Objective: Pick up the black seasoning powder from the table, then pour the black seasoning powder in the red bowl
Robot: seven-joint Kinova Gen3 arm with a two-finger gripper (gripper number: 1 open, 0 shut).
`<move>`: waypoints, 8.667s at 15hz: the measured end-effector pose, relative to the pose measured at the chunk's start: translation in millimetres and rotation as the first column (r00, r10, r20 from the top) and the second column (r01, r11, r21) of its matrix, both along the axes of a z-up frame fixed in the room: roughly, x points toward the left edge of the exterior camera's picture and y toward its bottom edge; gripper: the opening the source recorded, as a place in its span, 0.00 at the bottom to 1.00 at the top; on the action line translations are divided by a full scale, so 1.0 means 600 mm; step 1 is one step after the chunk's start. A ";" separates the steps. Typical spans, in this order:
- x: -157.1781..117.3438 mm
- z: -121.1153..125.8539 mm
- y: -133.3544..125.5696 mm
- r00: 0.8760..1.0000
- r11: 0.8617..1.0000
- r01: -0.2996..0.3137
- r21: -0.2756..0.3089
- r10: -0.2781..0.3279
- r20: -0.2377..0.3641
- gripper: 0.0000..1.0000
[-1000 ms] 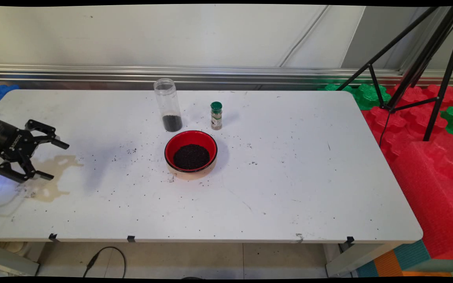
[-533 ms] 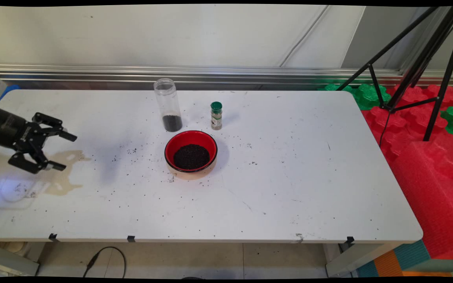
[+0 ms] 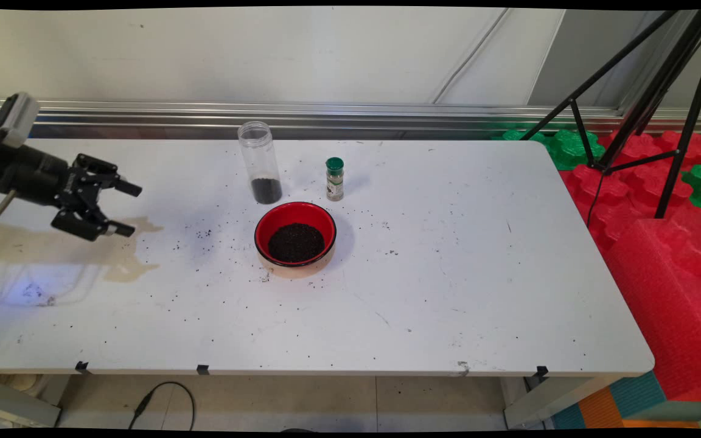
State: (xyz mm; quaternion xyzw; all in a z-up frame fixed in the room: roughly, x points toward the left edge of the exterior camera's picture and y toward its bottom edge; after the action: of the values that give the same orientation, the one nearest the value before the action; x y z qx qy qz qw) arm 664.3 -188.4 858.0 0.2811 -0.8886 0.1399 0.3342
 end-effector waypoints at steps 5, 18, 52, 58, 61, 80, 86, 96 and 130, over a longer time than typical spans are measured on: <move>-0.021 0.004 -0.042 0.997 0.998 -0.066 -0.004 0.066 -0.027 1.00; -0.065 -0.007 -0.167 0.987 0.988 -0.149 -0.037 0.146 -0.068 1.00; -0.110 -0.134 -0.381 0.992 0.983 0.096 -0.156 -0.107 -0.062 1.00; -0.115 -0.144 -0.396 0.990 0.980 0.117 -0.163 -0.128 -0.058 1.00; -0.118 -0.147 -0.401 0.989 0.978 0.124 -0.165 -0.135 -0.057 1.00; -0.135 -0.150 -0.406 0.982 0.970 0.163 -0.182 -0.178 -0.069 0.00; -0.145 -0.137 -0.398 0.977 0.957 0.180 -0.230 -0.200 -0.070 0.00; -0.167 -0.114 -0.386 0.975 0.927 0.185 -0.325 -0.215 -0.060 0.00; -0.231 -0.160 -0.325 0.876 0.617 0.478 -0.625 -0.281 0.392 0.00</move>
State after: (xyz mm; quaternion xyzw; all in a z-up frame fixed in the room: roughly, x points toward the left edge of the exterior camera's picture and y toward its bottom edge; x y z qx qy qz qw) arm 525.6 -383.1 762.1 -0.0851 -0.8403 0.4291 0.3202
